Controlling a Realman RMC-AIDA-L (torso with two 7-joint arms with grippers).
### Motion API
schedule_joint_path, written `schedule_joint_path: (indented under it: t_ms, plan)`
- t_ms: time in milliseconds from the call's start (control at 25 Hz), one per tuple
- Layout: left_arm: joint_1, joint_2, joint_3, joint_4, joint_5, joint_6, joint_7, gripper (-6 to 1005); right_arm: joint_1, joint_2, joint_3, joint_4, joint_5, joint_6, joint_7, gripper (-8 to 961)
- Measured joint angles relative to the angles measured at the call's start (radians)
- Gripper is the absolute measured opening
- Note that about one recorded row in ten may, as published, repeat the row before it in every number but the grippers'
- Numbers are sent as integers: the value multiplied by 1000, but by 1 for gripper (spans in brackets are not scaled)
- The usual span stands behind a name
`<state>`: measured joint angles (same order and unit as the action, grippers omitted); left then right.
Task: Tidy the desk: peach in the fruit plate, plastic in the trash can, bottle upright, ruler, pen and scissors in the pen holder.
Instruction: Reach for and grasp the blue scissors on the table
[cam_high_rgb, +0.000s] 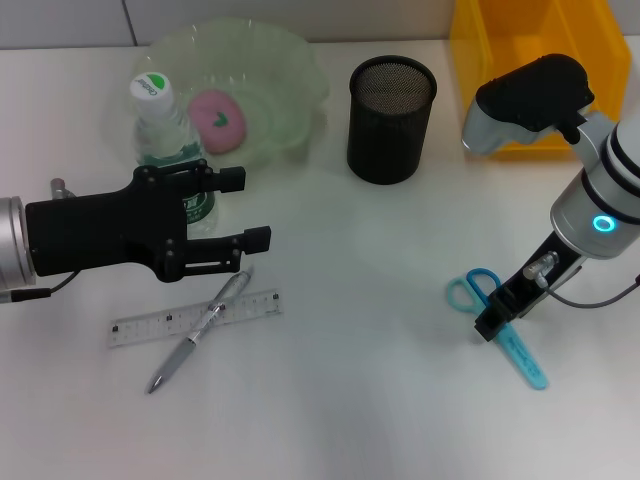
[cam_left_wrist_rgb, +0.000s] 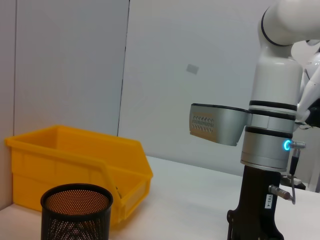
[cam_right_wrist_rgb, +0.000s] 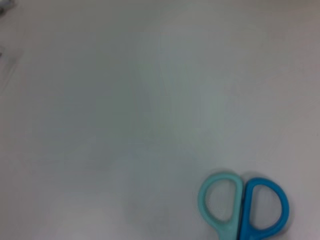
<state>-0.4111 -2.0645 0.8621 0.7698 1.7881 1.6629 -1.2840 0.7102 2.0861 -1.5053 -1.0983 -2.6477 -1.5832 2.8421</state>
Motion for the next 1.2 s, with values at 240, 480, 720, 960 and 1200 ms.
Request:
schedule_joint_path:
  t_ms: [240,480,720,960,1200]
  plan:
    - [0,-1,0,0,0,-5,0,758,0,0,-1,0,0,2,0,527]
    - [-2,-1,1,0,0,-10,0,758,0,0,-3,0,0,2,-5,387]
    - [-2,0,2,0,-2,-10,0,757,2,0,-12,0,0,2,-6,366]
    - [-2,0,1,0,-2,-10,0,756,2,0,-13,-1,0,2,-10,302]
    - [-1,0,0,0,-2,-9,0,755,2,0,-16,-1,0,3,-14,239]
